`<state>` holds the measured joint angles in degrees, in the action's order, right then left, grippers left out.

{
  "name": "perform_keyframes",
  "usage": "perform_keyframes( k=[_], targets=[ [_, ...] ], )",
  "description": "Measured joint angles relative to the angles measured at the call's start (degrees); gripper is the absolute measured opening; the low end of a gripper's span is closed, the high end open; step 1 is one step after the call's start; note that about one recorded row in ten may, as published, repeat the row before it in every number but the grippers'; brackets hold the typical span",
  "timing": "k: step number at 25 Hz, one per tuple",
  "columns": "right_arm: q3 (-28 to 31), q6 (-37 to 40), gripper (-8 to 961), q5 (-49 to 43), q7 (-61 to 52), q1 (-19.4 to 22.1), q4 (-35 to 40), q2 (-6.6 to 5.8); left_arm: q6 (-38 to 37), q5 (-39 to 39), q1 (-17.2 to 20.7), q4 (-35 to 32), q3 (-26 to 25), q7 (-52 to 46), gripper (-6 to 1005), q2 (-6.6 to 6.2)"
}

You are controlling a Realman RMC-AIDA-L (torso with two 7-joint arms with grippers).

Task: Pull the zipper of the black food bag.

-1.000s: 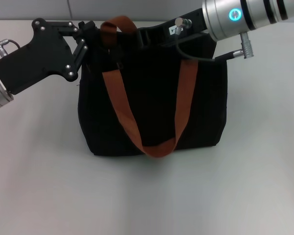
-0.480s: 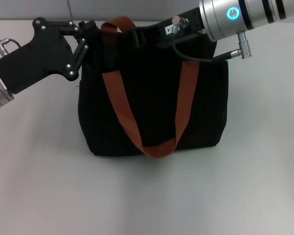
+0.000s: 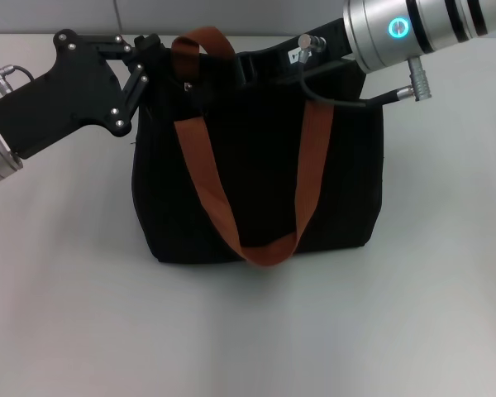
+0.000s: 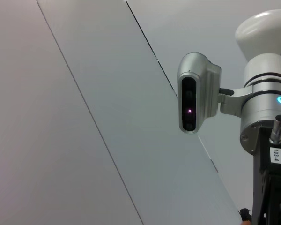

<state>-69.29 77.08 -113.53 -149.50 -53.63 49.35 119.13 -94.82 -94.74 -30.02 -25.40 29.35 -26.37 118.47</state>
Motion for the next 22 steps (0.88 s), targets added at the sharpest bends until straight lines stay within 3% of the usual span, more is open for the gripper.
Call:
perform_keyframes(
  k=[22],
  targets=[
    [-0.5,-1.0,212,-1.9,0.5,0.3,3.6,0.05,-0.7,1.0,0.4,0.0,0.0,0.0,31,0.0]
  ],
)
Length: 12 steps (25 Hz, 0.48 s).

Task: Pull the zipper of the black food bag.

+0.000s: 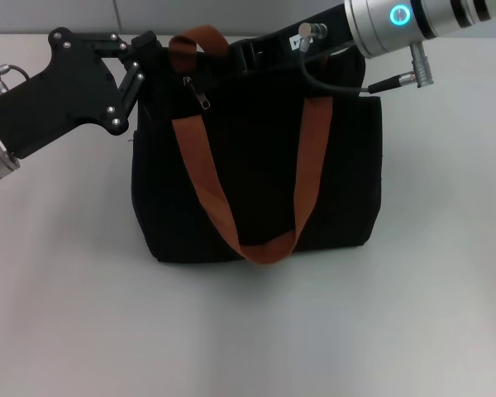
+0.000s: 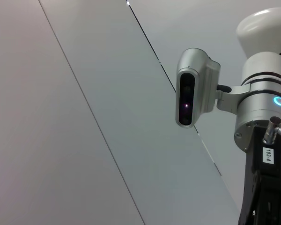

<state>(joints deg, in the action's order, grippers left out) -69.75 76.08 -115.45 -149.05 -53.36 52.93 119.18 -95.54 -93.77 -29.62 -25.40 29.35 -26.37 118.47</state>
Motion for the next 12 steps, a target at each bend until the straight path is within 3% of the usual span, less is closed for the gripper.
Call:
perform_keyframes(
  k=[12],
  targets=[
    [-0.9,0.5,212,2.3,0.1,-0.5,-0.6,0.34,0.0,0.0,-0.4,0.0,0.0,0.0,32,0.0]
  ],
)
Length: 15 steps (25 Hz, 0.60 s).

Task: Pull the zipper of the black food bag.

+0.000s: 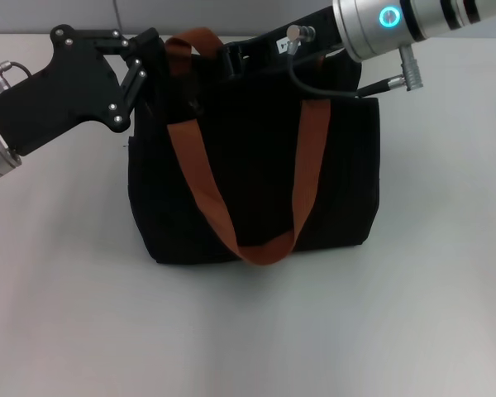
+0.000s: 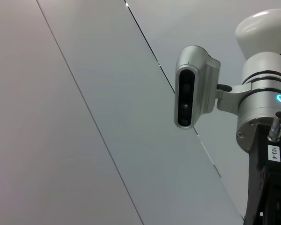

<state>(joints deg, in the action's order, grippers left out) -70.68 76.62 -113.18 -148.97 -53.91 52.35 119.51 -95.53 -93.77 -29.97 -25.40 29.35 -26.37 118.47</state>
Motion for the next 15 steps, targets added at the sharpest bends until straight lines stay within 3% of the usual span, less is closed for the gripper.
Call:
perform_keyframes(
  k=[15],
  targets=[
    [-0.1,0.1,212,0.2,0.0,-0.1,-0.4,-0.09,0.1,0.0,-0.1,0.0,0.0,0.0,32,0.0]
  ],
)
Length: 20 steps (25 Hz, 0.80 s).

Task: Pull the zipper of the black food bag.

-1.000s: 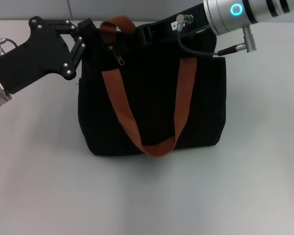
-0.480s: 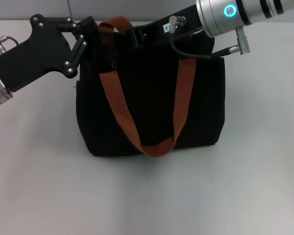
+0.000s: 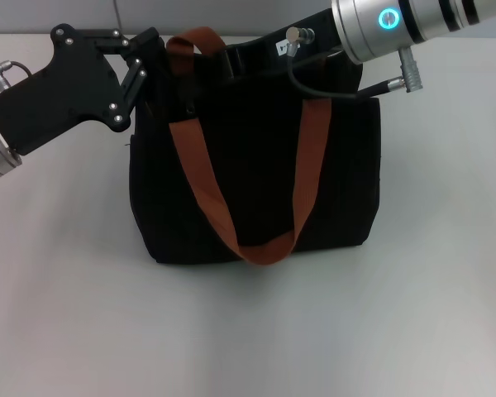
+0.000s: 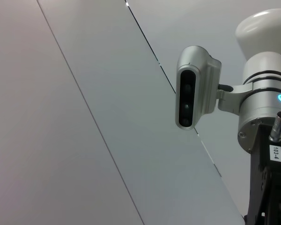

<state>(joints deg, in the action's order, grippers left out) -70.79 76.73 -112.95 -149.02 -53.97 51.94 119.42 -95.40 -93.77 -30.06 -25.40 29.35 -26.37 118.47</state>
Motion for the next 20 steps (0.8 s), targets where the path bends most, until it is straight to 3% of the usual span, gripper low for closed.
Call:
perform_keyframes(
  k=[20],
  targets=[
    [-1.4,-0.8,207,-0.5,0.4,-0.8,-1.2,0.11,-0.3,0.1,-0.1,0.0,0.1,0.0,32,0.0]
  ],
)
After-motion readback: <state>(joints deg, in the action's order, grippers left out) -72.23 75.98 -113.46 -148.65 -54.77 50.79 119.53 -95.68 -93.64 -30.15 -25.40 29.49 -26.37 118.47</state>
